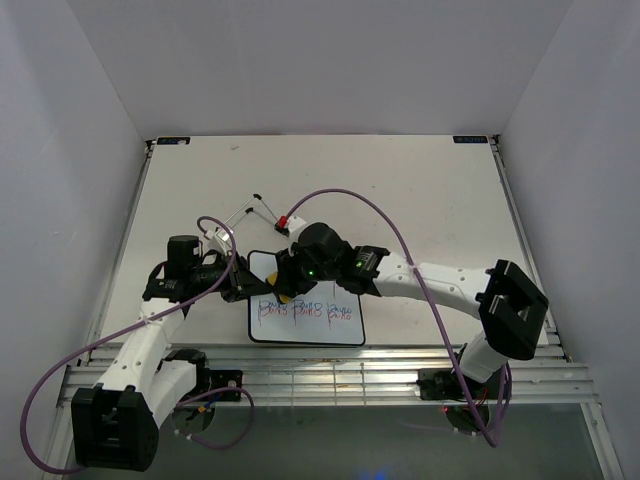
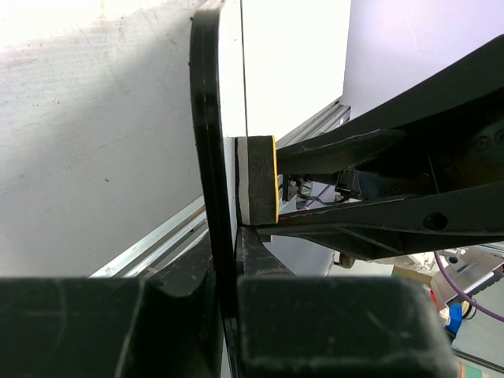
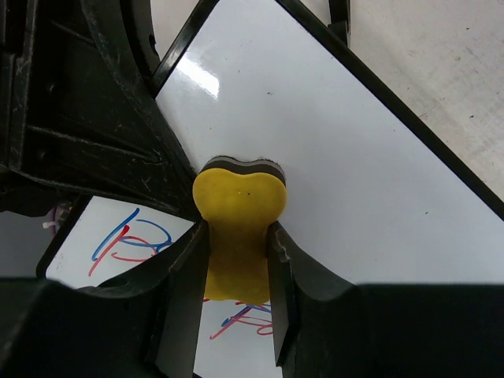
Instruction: Erase the whiteboard
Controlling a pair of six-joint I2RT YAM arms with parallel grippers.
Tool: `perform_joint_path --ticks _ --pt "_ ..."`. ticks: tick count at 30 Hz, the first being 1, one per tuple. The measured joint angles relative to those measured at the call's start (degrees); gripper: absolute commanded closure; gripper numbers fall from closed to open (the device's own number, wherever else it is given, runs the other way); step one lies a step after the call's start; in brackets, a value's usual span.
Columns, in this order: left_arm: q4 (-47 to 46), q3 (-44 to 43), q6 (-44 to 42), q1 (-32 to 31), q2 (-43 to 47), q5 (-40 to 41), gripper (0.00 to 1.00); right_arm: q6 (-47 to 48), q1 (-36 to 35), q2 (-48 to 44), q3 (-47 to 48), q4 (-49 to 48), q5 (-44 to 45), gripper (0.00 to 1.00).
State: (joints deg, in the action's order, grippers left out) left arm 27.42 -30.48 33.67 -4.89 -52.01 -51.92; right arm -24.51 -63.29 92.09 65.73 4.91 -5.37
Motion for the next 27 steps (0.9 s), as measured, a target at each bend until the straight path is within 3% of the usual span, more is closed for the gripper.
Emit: perform_joint_path --ticks 8,21,27 --pt "-0.79 0.00 -0.07 -0.24 0.00 0.04 1.00 -2.01 1.64 -1.97 -4.15 -2.91 0.72 0.71" --pt "-0.81 0.00 0.87 -0.22 0.00 0.42 1.00 -2.75 10.56 -5.90 -14.62 -3.74 0.68 0.72" --pt "-0.90 0.00 0.96 -0.22 0.00 0.20 1.00 -2.82 10.21 -6.25 -14.82 -3.65 0.83 0.71"
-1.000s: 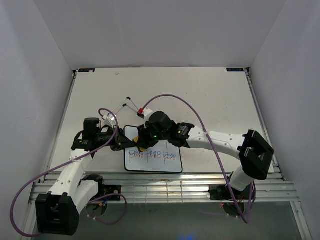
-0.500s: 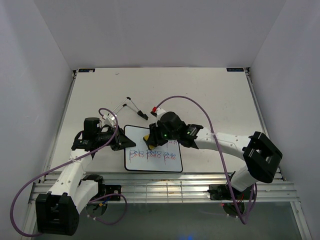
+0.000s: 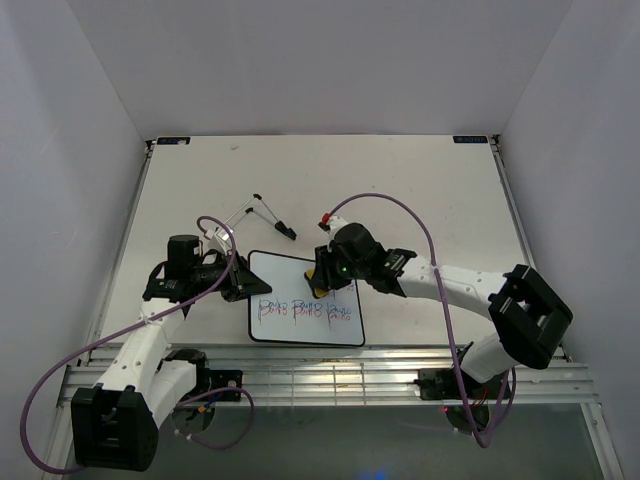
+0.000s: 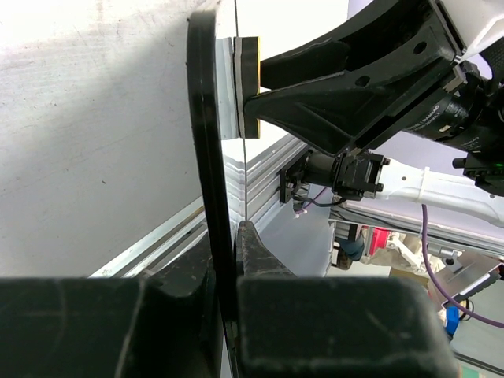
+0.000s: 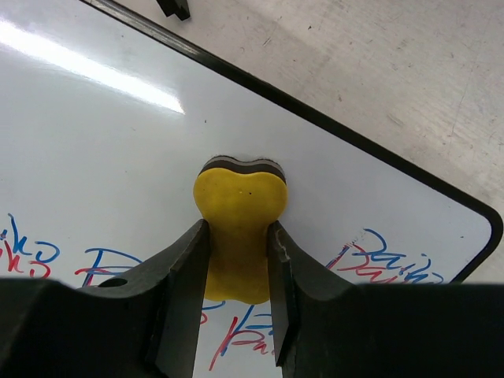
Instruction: Erase the whiteboard
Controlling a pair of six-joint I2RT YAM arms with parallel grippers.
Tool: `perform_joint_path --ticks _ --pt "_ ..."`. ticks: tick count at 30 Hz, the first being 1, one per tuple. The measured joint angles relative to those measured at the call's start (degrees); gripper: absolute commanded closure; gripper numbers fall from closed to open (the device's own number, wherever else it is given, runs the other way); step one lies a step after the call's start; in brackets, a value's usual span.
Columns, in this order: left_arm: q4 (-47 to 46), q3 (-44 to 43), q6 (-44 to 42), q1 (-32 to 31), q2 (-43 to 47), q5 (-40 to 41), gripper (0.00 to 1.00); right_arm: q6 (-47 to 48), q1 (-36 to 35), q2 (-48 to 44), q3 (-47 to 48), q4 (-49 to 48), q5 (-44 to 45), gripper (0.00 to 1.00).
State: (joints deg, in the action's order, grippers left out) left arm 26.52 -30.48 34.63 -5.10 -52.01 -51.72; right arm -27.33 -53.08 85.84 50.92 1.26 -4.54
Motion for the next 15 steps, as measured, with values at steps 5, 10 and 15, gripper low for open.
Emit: perform_joint_path --ticks 5,10,15 --pt "0.24 0.00 0.22 0.00 0.13 -0.11 1.00 0.11 -0.81 0.00 0.20 0.04 -0.61 0.71" --pt "0.26 0.00 0.37 0.04 0.13 0.00 1.00 0.31 -2.49 1.60 3.30 -0.07 -3.48 0.71" --pt "0.13 0.00 0.33 0.11 0.13 0.35 1.00 0.87 -4.13 5.86 11.04 0.94 -6.10 0.71"
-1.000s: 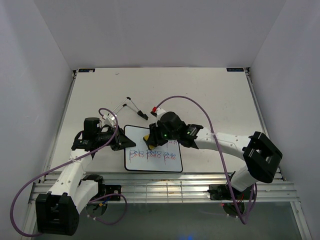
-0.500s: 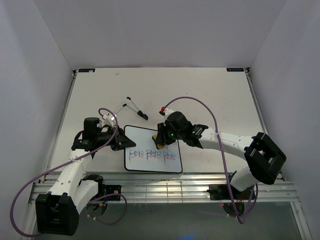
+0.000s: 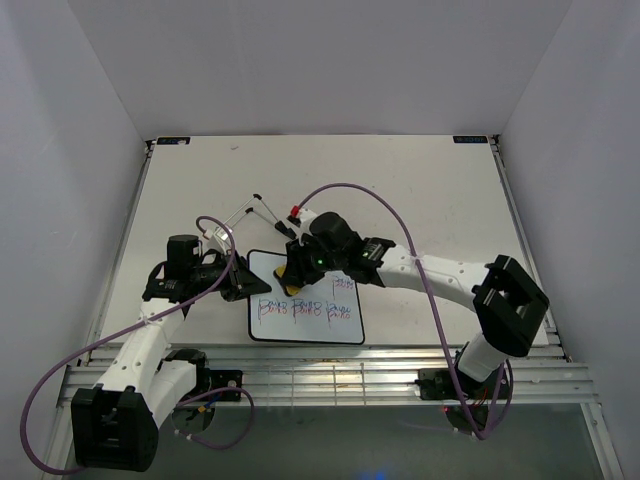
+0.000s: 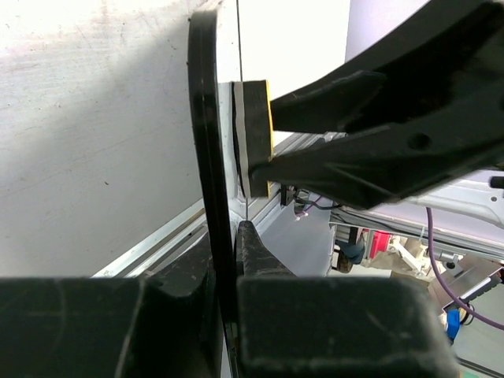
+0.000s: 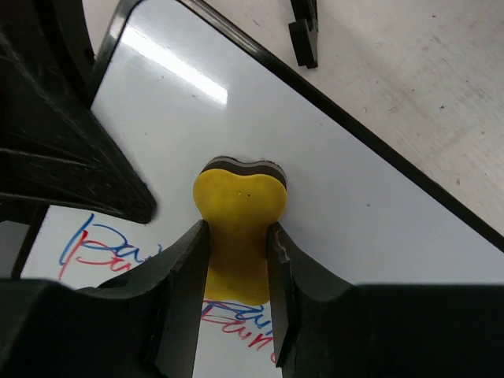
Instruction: Erase the whiteboard
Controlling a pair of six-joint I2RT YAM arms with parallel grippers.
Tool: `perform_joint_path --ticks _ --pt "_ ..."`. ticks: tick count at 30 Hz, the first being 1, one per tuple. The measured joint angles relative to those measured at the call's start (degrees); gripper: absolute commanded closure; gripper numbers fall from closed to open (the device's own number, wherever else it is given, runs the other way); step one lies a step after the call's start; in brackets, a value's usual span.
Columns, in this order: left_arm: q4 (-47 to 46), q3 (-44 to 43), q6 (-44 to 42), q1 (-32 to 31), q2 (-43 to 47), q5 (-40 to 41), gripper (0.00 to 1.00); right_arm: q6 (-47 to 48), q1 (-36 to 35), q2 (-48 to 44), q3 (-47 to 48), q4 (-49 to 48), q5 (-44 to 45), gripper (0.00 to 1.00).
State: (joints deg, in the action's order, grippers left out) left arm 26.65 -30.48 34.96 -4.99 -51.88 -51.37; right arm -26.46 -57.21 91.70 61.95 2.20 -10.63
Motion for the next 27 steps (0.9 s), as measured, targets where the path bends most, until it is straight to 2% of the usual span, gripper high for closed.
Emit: perform_joint_path --ticks 5,9,21,27 --pt "-0.35 0.00 0.07 0.02 0.00 0.79 1.00 0.76 -0.70 3.63 6.25 2.47 -0.33 0.71" --pt "-0.63 0.00 0.52 0.11 0.04 1.27 1.00 0.81 0.09 3.89 6.05 2.16 -0.76 0.71" --pt "0.07 0.02 2.08 0.09 0.15 1.77 1.00 -0.04 12.76 2.23 -6.23 -1.14 -2.14 0.72" --pt "0.13 0.02 2.32 -0.13 0.15 1.25 1.00 0.59 14.88 -0.04 -10.34 -1.16 -2.16 0.72"
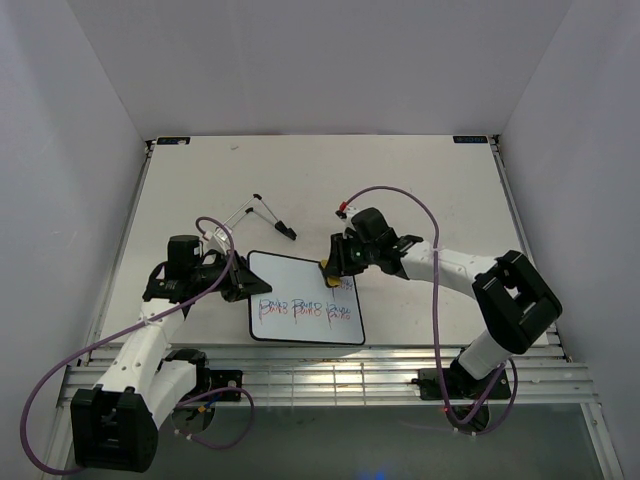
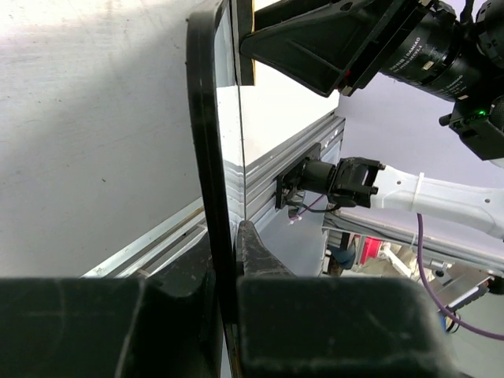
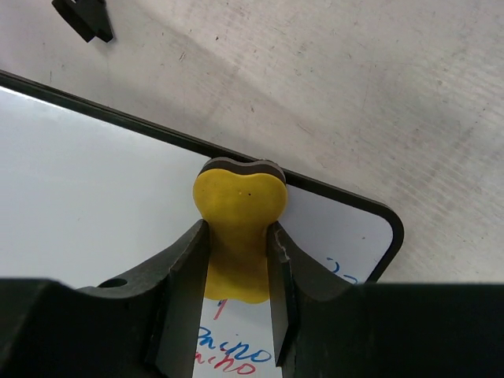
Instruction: Erase the whiteboard
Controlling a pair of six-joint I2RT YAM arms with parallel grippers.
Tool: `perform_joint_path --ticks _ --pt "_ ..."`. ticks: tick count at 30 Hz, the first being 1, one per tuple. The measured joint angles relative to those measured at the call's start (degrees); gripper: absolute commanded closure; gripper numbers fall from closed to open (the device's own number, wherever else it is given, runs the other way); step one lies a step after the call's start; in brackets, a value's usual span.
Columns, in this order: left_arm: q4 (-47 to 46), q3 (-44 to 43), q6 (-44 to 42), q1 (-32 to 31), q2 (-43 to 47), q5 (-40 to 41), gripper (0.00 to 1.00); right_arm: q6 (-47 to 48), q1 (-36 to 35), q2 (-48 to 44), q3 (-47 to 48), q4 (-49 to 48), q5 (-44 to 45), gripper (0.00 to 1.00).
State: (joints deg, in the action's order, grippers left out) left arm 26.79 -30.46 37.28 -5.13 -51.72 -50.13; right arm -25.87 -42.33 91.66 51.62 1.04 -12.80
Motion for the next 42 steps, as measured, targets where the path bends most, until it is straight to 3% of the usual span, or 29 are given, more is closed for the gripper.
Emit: perform_joint_path --ticks 15,29,42 --pt "-4.81 -0.02 -3.30 -0.74 -0.52 -0.46 1.00 2.51 2.14 -10.56 -7.15 4.11 -3.96 0.72" --pt "-3.37 -0.70 -2.12 -0.74 -9.09 -1.09 1.00 2.67 0.20 -5.62 -5.01 0.90 -4.94 0.73" --pt "-2.03 -1.57 -2.23 -0.74 -9.90 -0.07 1.00 1.97 -1.79 -4.94 -4.66 -0.04 -4.46 0.72"
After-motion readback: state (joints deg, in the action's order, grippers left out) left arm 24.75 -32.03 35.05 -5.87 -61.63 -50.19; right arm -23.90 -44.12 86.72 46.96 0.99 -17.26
